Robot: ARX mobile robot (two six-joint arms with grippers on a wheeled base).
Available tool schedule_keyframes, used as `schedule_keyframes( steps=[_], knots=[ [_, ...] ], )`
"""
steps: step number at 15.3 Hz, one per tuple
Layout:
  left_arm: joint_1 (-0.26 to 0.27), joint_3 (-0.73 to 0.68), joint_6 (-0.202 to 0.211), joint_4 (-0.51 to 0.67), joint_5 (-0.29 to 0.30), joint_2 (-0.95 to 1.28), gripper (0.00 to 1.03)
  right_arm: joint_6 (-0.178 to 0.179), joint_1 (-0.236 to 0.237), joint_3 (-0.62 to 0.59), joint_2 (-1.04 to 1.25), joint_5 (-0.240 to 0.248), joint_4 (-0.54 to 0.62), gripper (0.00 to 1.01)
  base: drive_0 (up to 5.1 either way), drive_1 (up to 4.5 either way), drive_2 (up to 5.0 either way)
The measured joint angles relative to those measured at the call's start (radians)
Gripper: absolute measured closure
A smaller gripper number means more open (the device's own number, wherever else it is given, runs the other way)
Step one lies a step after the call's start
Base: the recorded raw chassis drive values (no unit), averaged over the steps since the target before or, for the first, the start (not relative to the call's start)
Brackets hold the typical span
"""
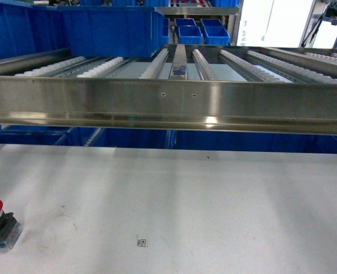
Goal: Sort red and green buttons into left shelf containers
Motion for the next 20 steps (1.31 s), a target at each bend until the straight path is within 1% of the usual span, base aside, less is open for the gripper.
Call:
schedule_keyframes(
  steps=[2, 3, 6, 7, 8, 9, 10, 11, 12, 14, 16, 18, 20],
  knots=[
    [0.008, 0.047, 0.013, -0.012, 0.003, 0.118, 0.05, 0.0, 0.0, 0.0, 0.0, 0.0, 0.0, 0.75, 0.0, 0.0, 0.0],
    [0.008, 0.079, 0.032, -0.023, 0.002, 0.177, 0.05, 0.0, 0.0, 0.0, 0.0, 0.0, 0.0, 0.75, 0.0, 0.0, 0.0],
    [0.013, 0.137, 0.074, -0.043, -0.031, 0.298, 0.05, 0.0, 0.0, 0.0, 0.0, 0.0, 0.0, 0.75, 0.0, 0.0, 0.0],
    [0.009, 0.151, 0.083, -0.074, -0.039, 0.337, 0.05, 0.0, 0.0, 0.0, 0.0, 0.0, 0.0, 0.75, 0.0, 0.0, 0.0],
    [0.003, 0.159, 0.083, -0.1, -0.047, 0.353, 0.05, 0.0, 0.0, 0.0, 0.0, 0.0, 0.0, 0.75, 0.0, 0.0, 0.0],
    [-0.014, 0.163, 0.078, -0.124, -0.053, 0.369, 0.05, 0.0, 0.0, 0.0, 0.0, 0.0, 0.0, 0.75, 0.0, 0.0, 0.0],
    [-0.026, 0.164, 0.072, -0.132, -0.045, 0.39, 0.05, 0.0, 0.0, 0.0, 0.0, 0.0, 0.0, 0.75, 0.0, 0.0, 0.0],
    [-0.024, 0.164, 0.068, -0.122, -0.027, 0.407, 0.05, 0.0, 0.0, 0.0, 0.0, 0.0, 0.0, 0.75, 0.0, 0.0, 0.0],
    [-0.009, 0.163, 0.059, -0.119, -0.018, 0.424, 0.05, 0.0, 0.0, 0.0, 0.0, 0.0, 0.0, 0.75, 0.0, 0.0, 0.0],
    [0.054, 0.163, 0.035, -0.137, 0.0, 0.448, 0.05, 0.0, 0.0, 0.0, 0.0, 0.0, 0.0, 0.75, 0.0, 0.0, 0.0],
    [0.066, 0.182, 0.021, -0.155, 0.034, 0.467, 0.05, 0.0, 0.0, 0.0, 0.0, 0.0, 0.0, 0.75, 0.0, 0.0, 0.0],
    [0.067, 0.205, 0.02, -0.17, 0.053, 0.477, 0.05, 0.0, 0.0, 0.0, 0.0, 0.0, 0.0, 0.75, 0.0, 0.0, 0.0],
    [0.059, 0.213, 0.02, -0.171, 0.052, 0.485, 0.05, 0.0, 0.0, 0.0, 0.0, 0.0, 0.0, 0.75, 0.0, 0.0, 0.0]
  ],
)
